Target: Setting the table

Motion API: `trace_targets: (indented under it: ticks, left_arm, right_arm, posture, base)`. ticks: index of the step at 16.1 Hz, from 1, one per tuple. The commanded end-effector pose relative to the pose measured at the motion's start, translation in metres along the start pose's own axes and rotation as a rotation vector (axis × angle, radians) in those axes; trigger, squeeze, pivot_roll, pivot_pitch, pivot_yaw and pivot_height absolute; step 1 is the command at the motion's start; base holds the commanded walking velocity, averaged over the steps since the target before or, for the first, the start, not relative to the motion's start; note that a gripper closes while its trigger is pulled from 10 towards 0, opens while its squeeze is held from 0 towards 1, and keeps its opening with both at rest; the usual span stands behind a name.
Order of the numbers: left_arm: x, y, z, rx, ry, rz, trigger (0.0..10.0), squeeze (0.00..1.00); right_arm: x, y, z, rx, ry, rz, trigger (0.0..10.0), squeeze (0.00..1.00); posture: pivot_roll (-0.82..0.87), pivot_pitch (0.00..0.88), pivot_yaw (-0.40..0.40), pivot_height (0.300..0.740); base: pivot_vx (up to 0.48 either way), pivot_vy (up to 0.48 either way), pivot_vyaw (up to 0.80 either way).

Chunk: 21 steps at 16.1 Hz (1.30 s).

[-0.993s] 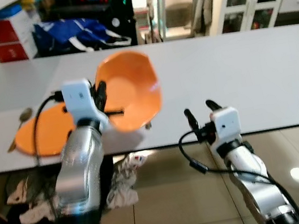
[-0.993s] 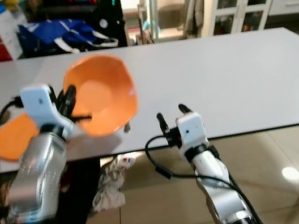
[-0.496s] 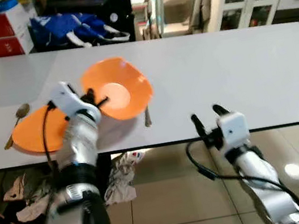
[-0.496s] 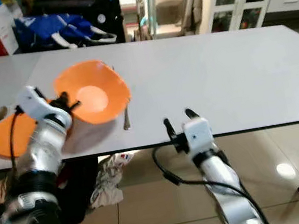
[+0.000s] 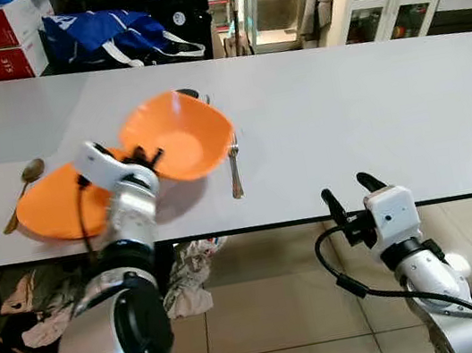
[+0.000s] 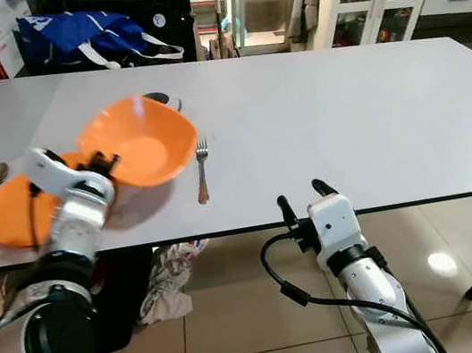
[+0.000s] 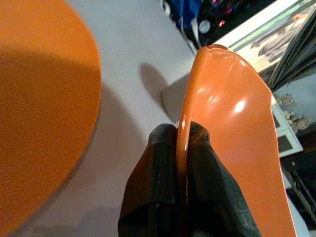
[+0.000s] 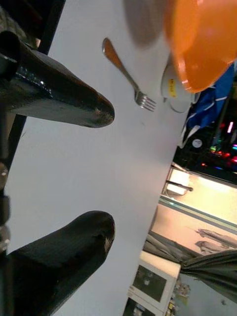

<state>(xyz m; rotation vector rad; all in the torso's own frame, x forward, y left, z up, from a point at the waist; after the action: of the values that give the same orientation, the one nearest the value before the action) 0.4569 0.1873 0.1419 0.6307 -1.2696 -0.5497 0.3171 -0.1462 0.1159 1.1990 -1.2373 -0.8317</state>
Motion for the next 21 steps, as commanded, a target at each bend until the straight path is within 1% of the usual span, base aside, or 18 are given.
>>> trace_targets:
  ticks: [1,2,3,4,5,6,7,8,10,12,14,16,21]
  left_arm:
    - [0.011,0.011,-0.002,0.04,-0.026,0.001,0.0,0.0]
    - [0.008,0.006,-0.002,0.022,-0.019,-0.036,0.0,0.0]
    - [0.006,0.0,-0.001,0.0,-0.022,-0.081,0.0,0.0]
    - [0.002,-0.007,-0.001,-0.024,-0.024,-0.123,0.0,0.0]
    - [0.0,-0.011,0.0,-0.038,-0.022,-0.151,0.0,0.0]
    - [-0.001,-0.012,0.0,-0.042,-0.021,-0.162,0.0,0.0]
    - [0.0,-0.009,-0.001,-0.032,-0.021,-0.152,0.0,0.0]
    - [0.001,-0.008,-0.001,-0.028,-0.023,-0.15,0.0,0.0]
    - [0.003,-0.008,-0.002,-0.029,-0.024,-0.152,0.0,0.0]
    - [0.003,-0.008,-0.002,-0.029,-0.02,-0.146,0.0,0.0]
    - [0.0,-0.008,-0.002,-0.03,-0.004,-0.123,0.0,0.0]
    - [0.0,-0.017,-0.001,-0.049,0.004,-0.105,0.0,0.0]
    - [-0.004,-0.024,0.0,-0.069,0.023,-0.115,0.0,0.0]
  right_arm:
    - [0.005,0.0,0.003,-0.011,-0.004,0.01,10.0,0.0]
    - [0.003,0.002,0.003,-0.016,0.011,-0.026,10.0,0.0]
    - [-0.001,0.012,0.001,0.002,0.046,-0.056,10.0,0.0]
    - [-0.009,0.028,-0.004,0.031,0.117,-0.074,10.0,0.0]
    - [-0.01,0.036,-0.006,0.047,0.159,-0.071,10.0,0.0]
    - [-0.006,0.038,-0.007,0.044,0.171,-0.06,10.0,0.0]
    - [-0.002,0.037,-0.005,0.03,0.184,-0.042,10.0,0.0]
    - [-0.003,0.038,-0.003,0.027,0.213,-0.042,10.0,0.0]
    - [-0.003,0.039,0.001,-0.003,0.277,-0.062,10.0,0.0]
    - [0.001,0.043,-0.001,-0.003,0.289,-0.076,10.0,0.0]
    - [-0.001,0.053,-0.002,0.016,0.323,-0.076,10.0,0.0]
    - [-0.004,0.061,-0.002,0.027,0.347,-0.077,10.0,0.0]
    - [-0.011,0.074,0.002,0.043,0.383,-0.109,10.0,0.0]
  posture:
    - [-0.19,0.0,-0.047,0.74]
    - [-0.2,0.003,-0.051,0.74]
    - [-0.2,0.003,-0.052,0.74]
    - [-0.21,0.003,-0.055,0.74]
    - [-0.22,0.0,-0.061,0.74]
    - [-0.22,0.0,-0.064,0.74]
    - [-0.23,0.0,-0.069,0.74]
    - [-0.23,0.0,-0.073,0.74]
    - [-0.23,0.003,-0.077,0.74]
    - [-0.23,0.005,-0.082,0.74]
    - [-0.23,0.007,-0.088,0.74]
    - [-0.24,0.014,-0.089,0.74]
    - [-0.26,0.025,-0.097,0.74]
  base:
    - [0.0,0.0,0.0]
    - [0.0,0.0,0.0]
    - [0.0,0.0,0.0]
    - [0.0,0.0,0.0]
    - [0.0,0.0,0.0]
    - [0.0,0.0,0.0]
    - [0.0,0.0,0.0]
    - [0.0,0.0,0.0]
    - [0.0,0.0,0.0]
    - [0.0,0.0,0.0]
    - [0.0,0.0,0.0]
    - [0.0,0.0,0.0]
    - [0.0,0.0,0.0]
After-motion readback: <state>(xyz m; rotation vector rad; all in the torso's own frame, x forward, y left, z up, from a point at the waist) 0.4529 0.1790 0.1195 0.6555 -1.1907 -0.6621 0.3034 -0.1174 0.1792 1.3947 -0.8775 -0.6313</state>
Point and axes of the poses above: a point about 5 cm out from each wrist's last joint towards the gripper, its own z axis pointing back from the gripper into the wrist, its own y axis along the axis of the wrist's last joint, x = y × z, the point moved 6 cm from there along -z, pointing out of the wrist towards the gripper, and after that the axes turned 1 degree about -z, right-handed, at the moved point
